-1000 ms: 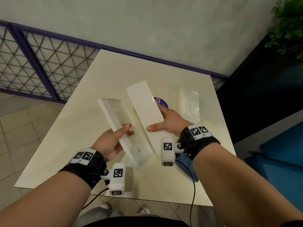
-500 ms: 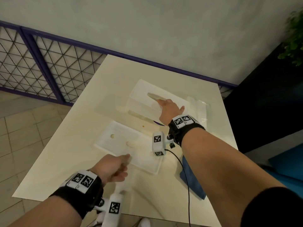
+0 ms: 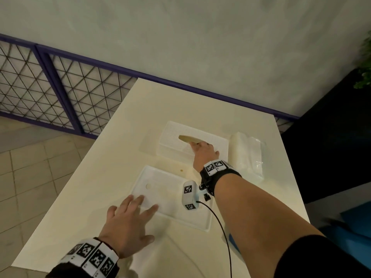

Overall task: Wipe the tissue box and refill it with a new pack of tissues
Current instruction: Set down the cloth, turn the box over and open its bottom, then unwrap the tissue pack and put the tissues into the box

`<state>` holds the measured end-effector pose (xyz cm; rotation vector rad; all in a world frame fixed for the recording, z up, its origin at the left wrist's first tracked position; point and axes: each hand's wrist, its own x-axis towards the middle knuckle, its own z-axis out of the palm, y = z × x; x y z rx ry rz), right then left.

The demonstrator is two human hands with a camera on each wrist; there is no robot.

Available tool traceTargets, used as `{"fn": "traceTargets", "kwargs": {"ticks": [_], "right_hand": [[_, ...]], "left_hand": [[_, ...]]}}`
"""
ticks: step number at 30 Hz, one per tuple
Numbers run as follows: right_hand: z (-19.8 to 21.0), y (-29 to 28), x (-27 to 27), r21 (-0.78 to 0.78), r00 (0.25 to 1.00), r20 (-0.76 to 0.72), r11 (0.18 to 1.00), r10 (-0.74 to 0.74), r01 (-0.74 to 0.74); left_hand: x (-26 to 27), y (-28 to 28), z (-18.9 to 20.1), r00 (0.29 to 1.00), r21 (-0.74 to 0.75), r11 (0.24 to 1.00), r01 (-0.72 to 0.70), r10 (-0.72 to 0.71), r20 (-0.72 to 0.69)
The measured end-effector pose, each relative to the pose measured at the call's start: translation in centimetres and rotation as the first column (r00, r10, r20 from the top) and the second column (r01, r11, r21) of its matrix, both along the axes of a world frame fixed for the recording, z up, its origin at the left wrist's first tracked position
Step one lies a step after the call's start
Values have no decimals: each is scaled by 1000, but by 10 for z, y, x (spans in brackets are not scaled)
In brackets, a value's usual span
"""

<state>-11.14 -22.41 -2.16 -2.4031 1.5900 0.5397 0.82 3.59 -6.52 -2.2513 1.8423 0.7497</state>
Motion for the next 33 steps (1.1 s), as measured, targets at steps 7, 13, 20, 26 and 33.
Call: {"fn": "traceTargets", "kwargs": {"ticks": [7,13,20,26,33], "right_hand": [[20,-21,-58,-311,776,567,801,-275,511],[10,-42,-139,131,519,282,568,-807,812],[13,-26,-178,271,416,436,557,-798,785],[37,25,-193,214,184,783,534,-595,818],[54,115,-136,505,-174,863,828,-475,246]], "left_hand": [[5,13,5,990,-123,986,-116,104,-97],[13,24,7,991,24,997,-75,77,-109],[-10,7,6,1000,66,998,-4,3,6],[-27,0,19,999,91,995,47,-48,11],[-18,-35,66,655,-153,883,-443,202,-728]]}}
